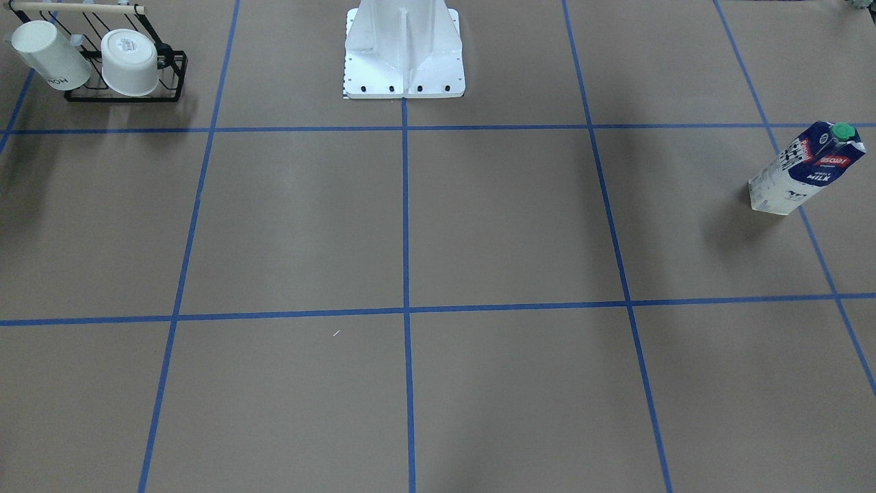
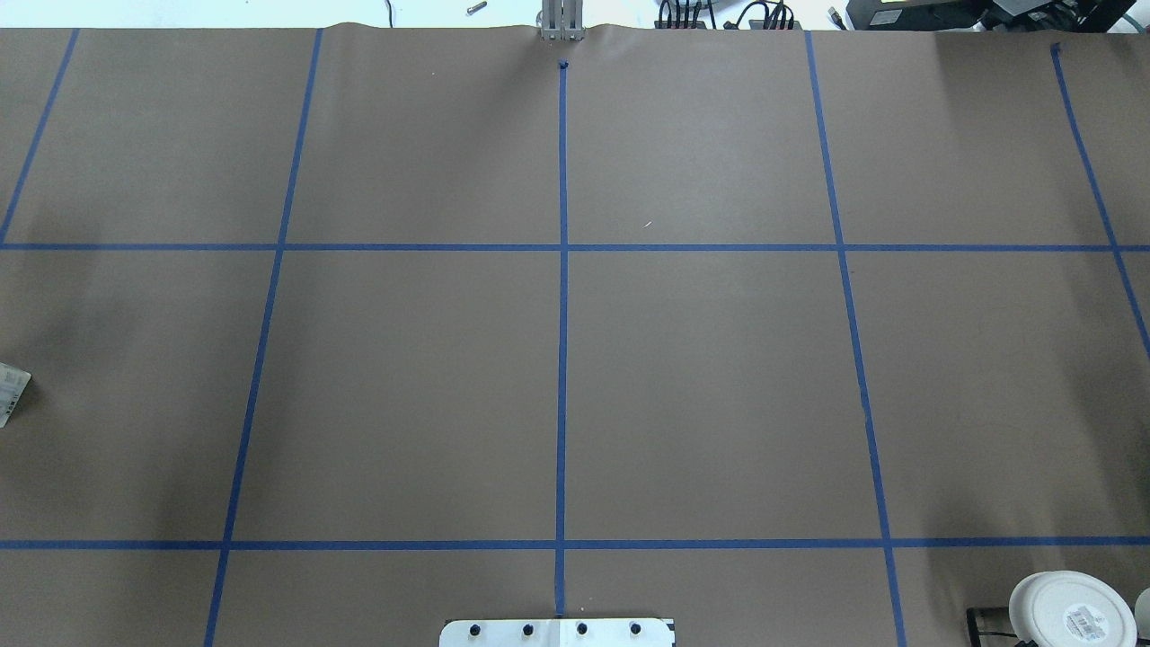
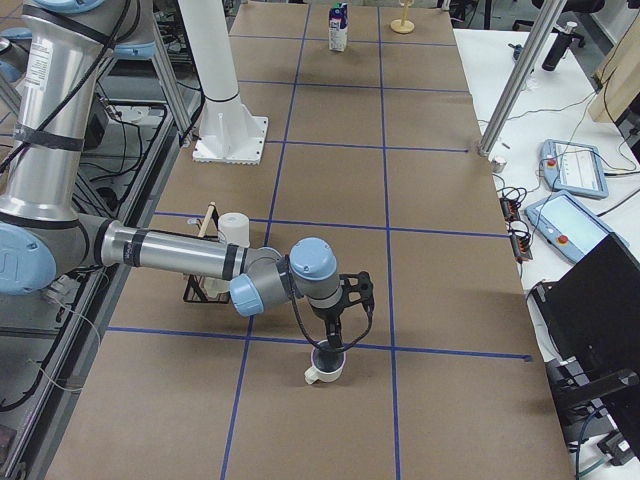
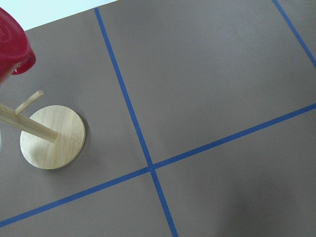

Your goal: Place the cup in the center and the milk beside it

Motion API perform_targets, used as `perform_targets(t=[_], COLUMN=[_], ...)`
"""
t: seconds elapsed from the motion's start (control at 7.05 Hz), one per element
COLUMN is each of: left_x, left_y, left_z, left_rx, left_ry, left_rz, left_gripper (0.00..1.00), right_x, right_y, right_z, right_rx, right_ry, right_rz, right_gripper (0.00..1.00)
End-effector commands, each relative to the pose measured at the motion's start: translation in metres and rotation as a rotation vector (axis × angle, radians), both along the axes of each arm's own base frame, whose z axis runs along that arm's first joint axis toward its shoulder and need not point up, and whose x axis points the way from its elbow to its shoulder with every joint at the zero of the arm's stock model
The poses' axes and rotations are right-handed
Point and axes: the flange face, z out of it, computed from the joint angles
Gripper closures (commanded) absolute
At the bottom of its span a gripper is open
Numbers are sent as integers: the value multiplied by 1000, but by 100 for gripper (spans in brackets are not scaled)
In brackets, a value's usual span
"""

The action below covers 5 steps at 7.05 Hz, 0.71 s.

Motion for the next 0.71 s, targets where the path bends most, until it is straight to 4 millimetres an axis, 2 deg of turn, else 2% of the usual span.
perform_targets(t=[0.0, 0.14, 0.28, 0.43, 0.57], left_x=[0, 0, 0, 0, 0], left_y=[0, 0, 0, 0, 0], left_z=[-1, -2, -2, -2, 0], left_rx=[2, 4, 4, 4, 2], left_ry=[0, 1, 1, 0, -1], left_rz=[0, 1, 1, 0, 1], left_gripper=[2, 2, 2, 2, 2], right_x=[-20, -23, -28, -33, -34], right_y=[7, 10, 12, 13, 10], right_z=[14, 31, 38, 41, 38], right_rx=[-5, -25, -30, -31, -17], right_ry=[78, 110, 129, 140, 142], right_rz=[-8, -20, -33, -45, -45], right_gripper=[20, 54, 91, 100, 100])
